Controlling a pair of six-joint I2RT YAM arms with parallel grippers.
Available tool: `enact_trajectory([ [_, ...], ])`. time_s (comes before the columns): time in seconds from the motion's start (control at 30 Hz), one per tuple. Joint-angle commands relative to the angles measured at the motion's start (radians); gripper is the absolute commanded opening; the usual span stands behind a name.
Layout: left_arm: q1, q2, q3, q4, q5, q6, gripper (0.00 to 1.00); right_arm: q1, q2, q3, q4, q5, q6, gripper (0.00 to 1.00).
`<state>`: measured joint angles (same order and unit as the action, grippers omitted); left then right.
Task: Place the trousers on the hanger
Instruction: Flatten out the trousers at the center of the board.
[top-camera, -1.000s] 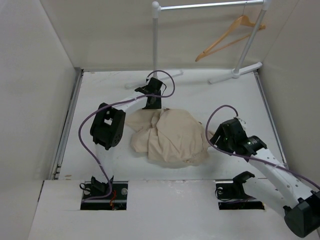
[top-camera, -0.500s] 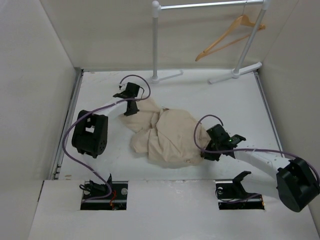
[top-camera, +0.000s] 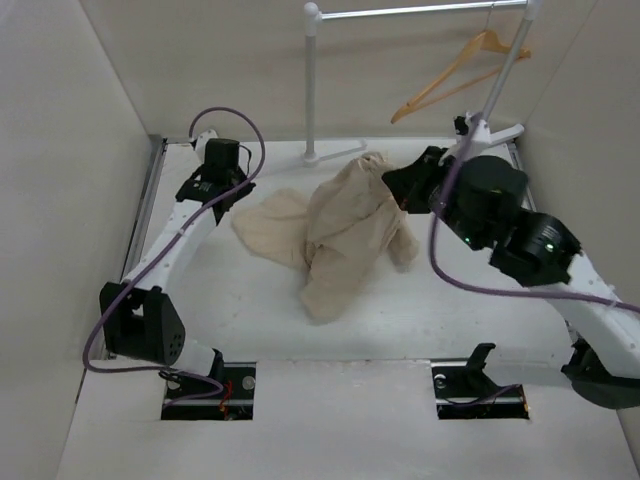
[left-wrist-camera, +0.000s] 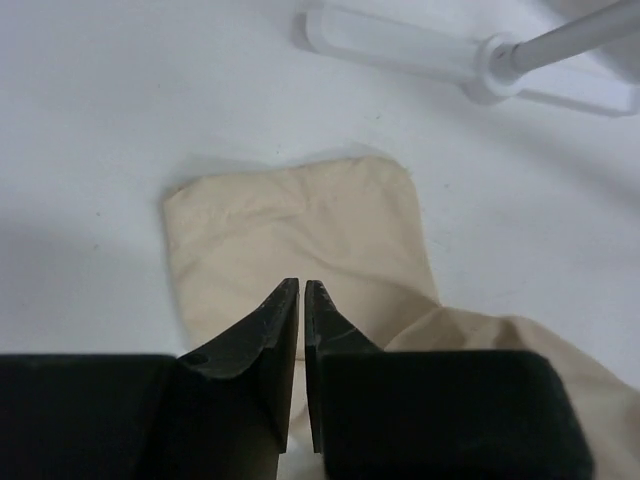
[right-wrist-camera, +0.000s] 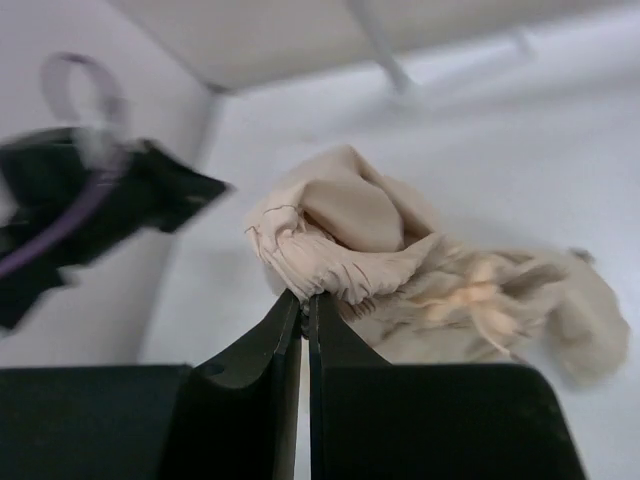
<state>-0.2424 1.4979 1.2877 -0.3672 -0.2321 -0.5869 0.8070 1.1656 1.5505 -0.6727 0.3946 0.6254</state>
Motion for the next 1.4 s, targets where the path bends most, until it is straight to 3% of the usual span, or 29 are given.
enact_trajectory([
  [0.0, 0.021, -0.103, 0.001, -0.036, 0.028, -0.048, 0.07, 0.211, -0.026, 0.219, -0.028, 0.142, -0.234, 0.04],
  [0.07, 0.033, -0.151, -0.048, -0.026, 0.057, -0.060, 0.12, 0.389, -0.029, 0.285, 0.020, 0.211, -0.358, 0.05],
  [0.13, 0.038, -0.188, -0.099, -0.010, 0.080, -0.062, 0.22, 0.532, -0.065, 0.269, 0.086, 0.342, -0.436, 0.07],
  [0.27, 0.039, -0.234, -0.183, 0.008, 0.138, -0.063, 0.47, 0.516, -0.191, 0.053, 0.076, 0.512, -0.345, 0.07],
  [0.33, 0.018, -0.243, -0.223, 0.030, 0.168, -0.068, 0.58, 0.385, -0.259, -0.077, 0.042, 0.530, -0.265, 0.06],
  [0.43, -0.068, -0.216, -0.260, 0.065, 0.175, -0.071, 0.64, 0.083, -0.313, -0.193, -0.086, 0.494, -0.075, 0.04],
  [0.57, -0.142, -0.139, -0.281, 0.128, 0.152, -0.077, 0.65, -0.362, -0.334, -0.312, -0.150, 0.188, 0.089, 0.00],
  [0.63, -0.153, -0.090, -0.289, 0.149, 0.126, -0.067, 0.65, -0.519, -0.363, -0.390, -0.111, 0.061, 0.117, 0.00],
  [0.7, -0.137, -0.039, -0.292, 0.163, 0.087, -0.064, 0.64, -0.590, -0.386, -0.435, -0.100, 0.029, 0.126, 0.00],
  [0.83, -0.050, 0.037, -0.287, 0.160, 0.007, -0.076, 0.55, -0.595, -0.409, -0.464, -0.106, 0.027, 0.109, 0.00],
  [0.93, 0.002, 0.083, -0.295, 0.172, -0.010, -0.091, 0.54, -0.578, -0.428, -0.489, -0.100, 0.013, 0.106, 0.01],
  [1.17, 0.081, 0.264, -0.245, 0.248, 0.097, -0.122, 0.55, -0.504, -0.461, -0.541, -0.113, -0.002, 0.102, 0.01],
  [1.23, 0.082, 0.314, -0.222, 0.238, 0.120, -0.125, 0.43, -0.498, -0.466, -0.546, -0.105, -0.013, 0.089, 0.01],
  [1.3, 0.087, 0.340, -0.211, 0.225, 0.132, -0.142, 0.16, -0.486, -0.458, -0.523, -0.103, -0.023, 0.074, 0.01],
  [1.37, 0.117, 0.258, -0.238, 0.223, 0.119, -0.200, 0.05, -0.454, -0.454, -0.479, -0.093, -0.026, 0.041, 0.01],
])
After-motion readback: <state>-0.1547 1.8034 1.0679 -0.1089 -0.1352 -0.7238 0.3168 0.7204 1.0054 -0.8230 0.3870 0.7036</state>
